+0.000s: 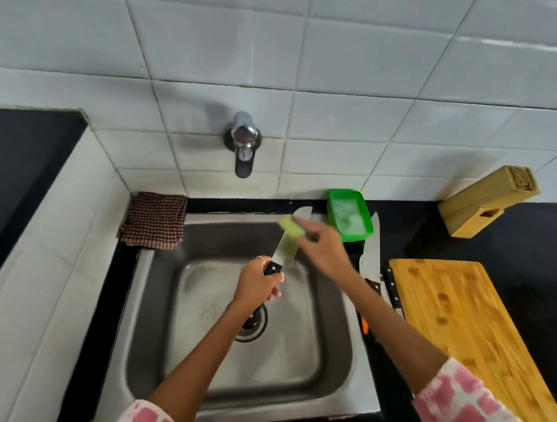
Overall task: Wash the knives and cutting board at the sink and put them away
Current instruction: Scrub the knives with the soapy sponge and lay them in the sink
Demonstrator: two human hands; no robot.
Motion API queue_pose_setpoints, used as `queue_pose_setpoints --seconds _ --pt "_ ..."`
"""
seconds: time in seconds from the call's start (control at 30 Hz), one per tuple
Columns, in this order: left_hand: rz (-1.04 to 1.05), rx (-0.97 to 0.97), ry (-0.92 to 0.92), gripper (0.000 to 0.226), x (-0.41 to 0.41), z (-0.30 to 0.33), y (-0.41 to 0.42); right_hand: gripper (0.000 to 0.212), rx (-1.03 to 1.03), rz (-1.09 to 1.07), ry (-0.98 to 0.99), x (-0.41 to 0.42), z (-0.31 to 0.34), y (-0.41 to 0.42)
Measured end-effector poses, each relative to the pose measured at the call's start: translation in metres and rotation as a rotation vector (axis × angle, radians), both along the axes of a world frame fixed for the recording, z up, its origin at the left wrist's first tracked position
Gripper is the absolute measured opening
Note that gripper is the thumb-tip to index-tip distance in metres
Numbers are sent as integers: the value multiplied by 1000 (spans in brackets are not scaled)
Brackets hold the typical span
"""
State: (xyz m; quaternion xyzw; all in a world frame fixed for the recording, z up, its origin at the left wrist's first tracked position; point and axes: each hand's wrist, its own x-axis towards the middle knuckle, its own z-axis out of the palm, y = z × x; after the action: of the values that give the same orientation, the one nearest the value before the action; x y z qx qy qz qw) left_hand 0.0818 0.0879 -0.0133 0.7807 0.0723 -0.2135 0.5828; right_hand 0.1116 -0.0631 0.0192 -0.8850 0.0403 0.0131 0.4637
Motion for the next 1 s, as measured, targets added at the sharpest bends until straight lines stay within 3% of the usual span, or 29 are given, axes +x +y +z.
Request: queue_pose_setpoints --seconds 0.07,0.17,0.27,0.33,0.4,0.5,0.63,0.73,0.77,0.9,1.0 --pt "-7 13 -28 9 -7 2 9 40 -160 186 -18 -27 -16 23" --pt "-19 26 -55 3 -18 4 24 37 -281 287 -43 -44 -36 36" --pt "-40 66 -78 5 -26 5 35 38 -517 226 -180 -18 -40 30" --pt "-43 70 -103 9 -32 6 38 39 -589 97 -111 5 -33 24" --pt "-30 61 -116 10 -34 7 41 39 -489 34 -76 10 -29 26" --pt "1 62 -141 10 -34 9 49 35 -328 133 -151 -31 -28 57" --pt "19 37 -169 4 -36 9 54 30 -414 52 -318 -43 -22 67" --pt "20 -43 -138 13 -41 9 52 34 -485 -115 -162 6 -10 44" --pt "21 -65 -122 15 -42 11 52 35 -427 -155 -105 15 -6 38" --pt "7 -262 50 19 -42 14 59 46 130 -232 2 9 -4 35" --pt "-62 -370 190 44 -50 9 61 51 205 -295 -16 -15 -19 42"
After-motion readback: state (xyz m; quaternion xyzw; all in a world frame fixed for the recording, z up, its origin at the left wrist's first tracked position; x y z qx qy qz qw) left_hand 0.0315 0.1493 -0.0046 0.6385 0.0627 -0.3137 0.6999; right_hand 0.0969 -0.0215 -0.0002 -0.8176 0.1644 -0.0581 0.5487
